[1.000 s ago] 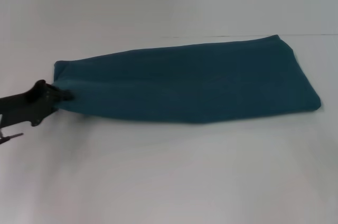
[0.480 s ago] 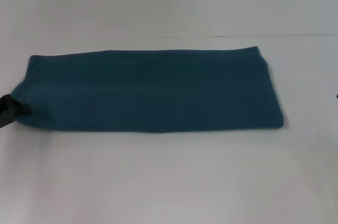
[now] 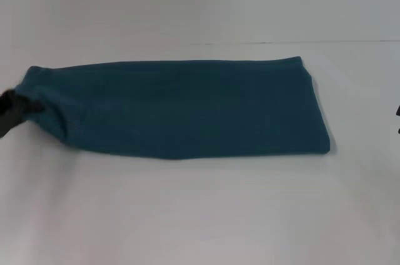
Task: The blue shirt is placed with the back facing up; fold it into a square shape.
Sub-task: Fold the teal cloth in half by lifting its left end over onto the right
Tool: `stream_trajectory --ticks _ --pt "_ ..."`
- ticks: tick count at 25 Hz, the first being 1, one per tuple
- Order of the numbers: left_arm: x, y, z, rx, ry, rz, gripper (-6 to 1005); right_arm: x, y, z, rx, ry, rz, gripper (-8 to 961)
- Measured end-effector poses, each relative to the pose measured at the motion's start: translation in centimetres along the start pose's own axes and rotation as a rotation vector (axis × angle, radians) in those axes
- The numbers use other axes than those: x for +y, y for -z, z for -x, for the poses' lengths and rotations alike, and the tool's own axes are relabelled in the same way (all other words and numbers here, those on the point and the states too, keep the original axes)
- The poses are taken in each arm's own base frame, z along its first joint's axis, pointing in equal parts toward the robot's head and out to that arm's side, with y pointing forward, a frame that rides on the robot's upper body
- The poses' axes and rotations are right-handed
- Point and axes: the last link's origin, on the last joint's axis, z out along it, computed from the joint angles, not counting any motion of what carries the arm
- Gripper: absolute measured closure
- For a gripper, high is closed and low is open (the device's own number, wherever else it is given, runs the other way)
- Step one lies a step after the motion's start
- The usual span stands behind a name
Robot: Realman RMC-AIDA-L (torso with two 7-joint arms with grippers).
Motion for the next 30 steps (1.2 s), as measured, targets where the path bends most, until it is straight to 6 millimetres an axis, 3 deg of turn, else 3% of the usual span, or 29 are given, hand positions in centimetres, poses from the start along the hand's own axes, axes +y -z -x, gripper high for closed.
stream_trajectory --ticks 7,13,15,20,30 --pt "5.6 -0.6 -0.9 -0.026 -0.029 0.254 954 0.1 -0.4 0.0 0.009 0.008 -0.001 220" --pt "9.5 -2.6 -1.0 -0.088 -0.096 0.328 947 0.2 -0.7 0.1 0.015 0.008 0.005 220" --pt "12.5 -4.4 -0.3 -0.147 -0.153 0.368 945 0.2 -0.7 0.1 0.015 0.009 0.005 221" --pt "16.1 -6.6 0.9 -0.207 -0.223 0.412 940 0.2 -0.8 0.0 0.016 0.008 0.004 221" --pt "21.8 -11.5 5.3 -0.263 -0.314 0.442 930 0.0 -0.9 -0.1 0.017 0.002 0.005 220"
